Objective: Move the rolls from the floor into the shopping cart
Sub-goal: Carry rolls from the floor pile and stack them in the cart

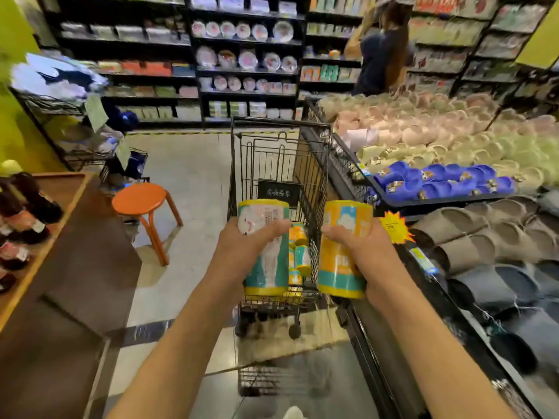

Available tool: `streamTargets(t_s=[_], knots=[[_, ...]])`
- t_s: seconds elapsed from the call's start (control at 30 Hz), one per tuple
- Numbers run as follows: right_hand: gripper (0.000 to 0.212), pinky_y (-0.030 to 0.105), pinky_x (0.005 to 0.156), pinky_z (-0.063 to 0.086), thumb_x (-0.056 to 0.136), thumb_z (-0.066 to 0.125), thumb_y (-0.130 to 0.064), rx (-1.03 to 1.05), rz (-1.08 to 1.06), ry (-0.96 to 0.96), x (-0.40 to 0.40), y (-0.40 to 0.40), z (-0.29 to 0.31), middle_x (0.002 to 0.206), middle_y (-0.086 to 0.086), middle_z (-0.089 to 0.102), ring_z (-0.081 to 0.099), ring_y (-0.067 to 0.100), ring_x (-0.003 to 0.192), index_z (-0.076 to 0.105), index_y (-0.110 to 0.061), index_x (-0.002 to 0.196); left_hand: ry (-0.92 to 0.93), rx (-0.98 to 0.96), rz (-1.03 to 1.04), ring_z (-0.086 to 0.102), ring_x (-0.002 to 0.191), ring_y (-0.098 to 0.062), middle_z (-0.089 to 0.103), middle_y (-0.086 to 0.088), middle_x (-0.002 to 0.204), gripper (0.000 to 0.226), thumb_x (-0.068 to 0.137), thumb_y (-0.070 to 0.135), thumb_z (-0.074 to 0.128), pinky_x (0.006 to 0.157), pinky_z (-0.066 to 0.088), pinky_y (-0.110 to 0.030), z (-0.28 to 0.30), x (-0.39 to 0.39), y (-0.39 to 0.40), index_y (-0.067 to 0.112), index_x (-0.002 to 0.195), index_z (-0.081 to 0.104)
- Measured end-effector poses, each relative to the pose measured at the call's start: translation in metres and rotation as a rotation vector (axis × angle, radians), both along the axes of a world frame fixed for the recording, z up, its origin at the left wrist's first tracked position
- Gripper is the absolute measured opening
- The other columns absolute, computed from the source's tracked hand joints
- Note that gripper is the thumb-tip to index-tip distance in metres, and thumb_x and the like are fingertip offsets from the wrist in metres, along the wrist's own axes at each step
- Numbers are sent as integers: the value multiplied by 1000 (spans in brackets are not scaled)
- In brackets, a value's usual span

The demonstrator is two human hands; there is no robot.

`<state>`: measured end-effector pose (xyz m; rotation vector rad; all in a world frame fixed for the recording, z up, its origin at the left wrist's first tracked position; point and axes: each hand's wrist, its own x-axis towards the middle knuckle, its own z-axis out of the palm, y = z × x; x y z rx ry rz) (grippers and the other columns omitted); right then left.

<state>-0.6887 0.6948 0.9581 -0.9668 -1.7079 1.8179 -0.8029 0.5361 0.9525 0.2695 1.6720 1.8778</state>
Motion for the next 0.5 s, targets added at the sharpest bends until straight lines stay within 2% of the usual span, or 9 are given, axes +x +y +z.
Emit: streamTargets(t_s=[0.07, 0.17, 0.37, 0.43, 0.5], knots=[[48, 23, 49, 55, 80, 84, -11, -24, 16, 1, -17, 30, -7, 101, 7, 73, 73, 5, 65, 57, -11, 120, -16, -15, 34, 77, 86, -25, 79, -5, 98, 44, 77, 27, 84, 76, 63, -44, -3, -13, 25, 17, 116, 67], [54, 30, 58, 59, 78, 86, -20, -35, 53, -17, -41, 72, -15, 107, 8, 73, 75, 15, 79, 57, -14, 123, -23, -43, 73, 77, 83, -23, 79, -5, 95, 40, 78, 24, 83, 62, 61, -33, -5, -32, 62, 15, 114, 68], [71, 40, 68, 63, 63, 93, -33, -69, 77, -72, -91, 141, -40, 109, 10, 74, 76, 23, 87, 58, -13, 121, -58, -112, 80, 77, 84, -24, 79, -6, 96, 42, 79, 25, 84, 66, 62, -34, -21, -74, 130, 14, 115, 67], [64, 42, 72, 63, 69, 92, -28, -85, 74, -90, -110, 159, -49, 109, 8, 72, 75, 23, 89, 55, -16, 120, -70, -130, 88, 77, 84, -24, 79, -7, 96, 44, 77, 25, 85, 66, 62, -34, -31, -93, 149, 13, 115, 66], [58, 43, 75, 63, 72, 90, -26, -90, 63, -112, -132, 176, -59, 108, 6, 71, 74, 22, 91, 53, -18, 117, -87, -159, 87, 77, 86, -25, 78, -8, 100, 57, 72, 29, 89, 69, 63, -39, -43, -117, 166, 13, 120, 62]])
